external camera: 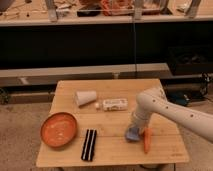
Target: Wipe the white sponge on the table
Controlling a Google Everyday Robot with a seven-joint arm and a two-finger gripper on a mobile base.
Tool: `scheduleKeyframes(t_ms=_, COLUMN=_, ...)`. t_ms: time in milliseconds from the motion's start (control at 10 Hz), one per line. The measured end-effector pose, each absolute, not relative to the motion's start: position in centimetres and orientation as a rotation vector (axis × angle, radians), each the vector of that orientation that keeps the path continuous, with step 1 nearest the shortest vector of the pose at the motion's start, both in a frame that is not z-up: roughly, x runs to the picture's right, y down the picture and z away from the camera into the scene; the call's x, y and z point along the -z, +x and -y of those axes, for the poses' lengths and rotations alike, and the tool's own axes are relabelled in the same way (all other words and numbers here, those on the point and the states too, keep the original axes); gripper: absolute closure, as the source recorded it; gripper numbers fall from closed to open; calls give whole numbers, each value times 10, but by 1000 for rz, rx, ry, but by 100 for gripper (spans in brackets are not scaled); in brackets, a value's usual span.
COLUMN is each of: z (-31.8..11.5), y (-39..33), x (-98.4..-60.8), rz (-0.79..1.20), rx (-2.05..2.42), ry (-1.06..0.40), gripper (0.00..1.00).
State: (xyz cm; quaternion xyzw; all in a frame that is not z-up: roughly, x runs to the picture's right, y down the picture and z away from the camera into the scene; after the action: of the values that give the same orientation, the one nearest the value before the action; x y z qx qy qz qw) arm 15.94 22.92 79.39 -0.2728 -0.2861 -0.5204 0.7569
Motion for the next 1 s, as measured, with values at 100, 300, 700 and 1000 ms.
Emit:
scheduleKeyframes(t_ms=100, z=-225, y=152, x=-797, rz=613, rx=1142, ry=-604, gripper=86)
scheduleKeyframes(t_ms=300, z=-221, y=134, x=-803, rz=592, rx=1163, ry=-624, gripper=86)
scheduleKeyframes(t_ms=700, z=-212, y=99, x=-815, rz=557, rx=1210, ry=-652, gripper=93)
scheduleKeyframes(t_ms=1000, z=-213, y=75, x=-823, rz=560, rx=1248, ry=-662, gripper=93)
